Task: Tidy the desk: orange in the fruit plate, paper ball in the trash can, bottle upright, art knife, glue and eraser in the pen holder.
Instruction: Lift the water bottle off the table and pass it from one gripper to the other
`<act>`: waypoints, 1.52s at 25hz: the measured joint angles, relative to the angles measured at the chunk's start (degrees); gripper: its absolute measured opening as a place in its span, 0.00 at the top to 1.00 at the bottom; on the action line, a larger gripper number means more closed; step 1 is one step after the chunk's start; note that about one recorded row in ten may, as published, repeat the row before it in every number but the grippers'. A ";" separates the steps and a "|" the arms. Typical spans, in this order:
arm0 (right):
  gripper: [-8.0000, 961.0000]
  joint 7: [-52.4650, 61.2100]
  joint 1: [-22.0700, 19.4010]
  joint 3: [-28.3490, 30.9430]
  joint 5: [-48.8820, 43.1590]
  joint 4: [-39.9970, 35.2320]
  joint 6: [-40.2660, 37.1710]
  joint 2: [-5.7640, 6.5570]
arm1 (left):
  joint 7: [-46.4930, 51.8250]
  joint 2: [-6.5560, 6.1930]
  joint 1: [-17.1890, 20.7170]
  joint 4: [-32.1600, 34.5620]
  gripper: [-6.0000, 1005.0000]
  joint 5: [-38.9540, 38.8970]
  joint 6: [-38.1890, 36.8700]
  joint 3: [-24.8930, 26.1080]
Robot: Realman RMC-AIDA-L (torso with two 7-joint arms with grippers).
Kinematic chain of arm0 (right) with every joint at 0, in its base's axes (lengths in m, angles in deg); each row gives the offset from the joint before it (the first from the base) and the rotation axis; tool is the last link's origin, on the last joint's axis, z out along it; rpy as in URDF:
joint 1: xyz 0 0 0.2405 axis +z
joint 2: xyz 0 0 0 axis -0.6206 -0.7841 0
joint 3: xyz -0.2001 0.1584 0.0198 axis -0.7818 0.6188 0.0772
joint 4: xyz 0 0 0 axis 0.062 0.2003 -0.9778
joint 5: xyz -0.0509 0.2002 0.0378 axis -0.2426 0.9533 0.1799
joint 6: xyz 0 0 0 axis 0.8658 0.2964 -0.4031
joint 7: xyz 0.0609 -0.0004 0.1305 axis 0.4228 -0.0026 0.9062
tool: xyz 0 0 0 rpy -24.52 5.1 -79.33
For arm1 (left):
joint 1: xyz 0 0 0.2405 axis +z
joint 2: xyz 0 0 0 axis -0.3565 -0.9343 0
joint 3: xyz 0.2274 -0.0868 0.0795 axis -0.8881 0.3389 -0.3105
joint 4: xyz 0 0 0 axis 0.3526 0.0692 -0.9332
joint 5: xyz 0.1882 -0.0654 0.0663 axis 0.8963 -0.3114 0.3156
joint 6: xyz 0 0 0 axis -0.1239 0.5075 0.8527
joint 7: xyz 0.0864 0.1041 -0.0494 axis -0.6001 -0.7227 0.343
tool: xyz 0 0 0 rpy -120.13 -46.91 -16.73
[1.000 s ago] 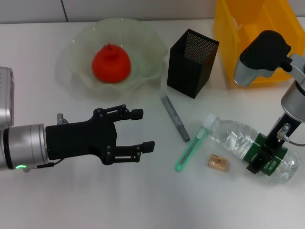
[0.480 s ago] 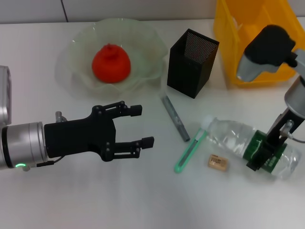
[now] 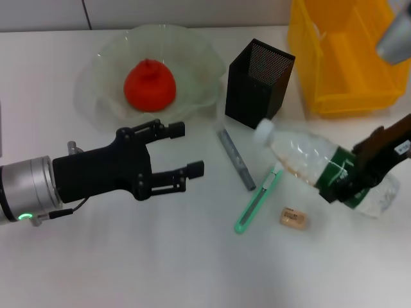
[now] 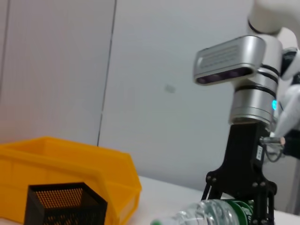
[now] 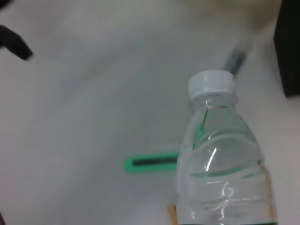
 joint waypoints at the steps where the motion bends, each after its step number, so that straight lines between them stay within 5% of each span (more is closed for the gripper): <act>1: 0.20 -1.19 -0.63 1.17 1.45 0.68 -0.13 -0.03 | 0.10 -0.05 0.12 -1.14 0.18 -2.85 -0.13 0.06; 14: 0.19 -23.41 -5.83 17.30 23.89 -5.08 0.63 -0.88 | 3.20 0.10 -0.50 -7.12 0.18 -16.12 -5.55 0.18; 26: 0.18 -39.70 -6.91 18.02 36.76 -18.55 0.80 -0.96 | 7.53 0.48 -6.32 -14.18 0.18 -20.42 -9.47 -0.20; 38: 0.18 -45.83 -4.06 17.47 37.54 -28.55 2.70 -1.06 | 6.99 0.75 -8.09 -15.48 0.18 -20.52 -11.60 0.05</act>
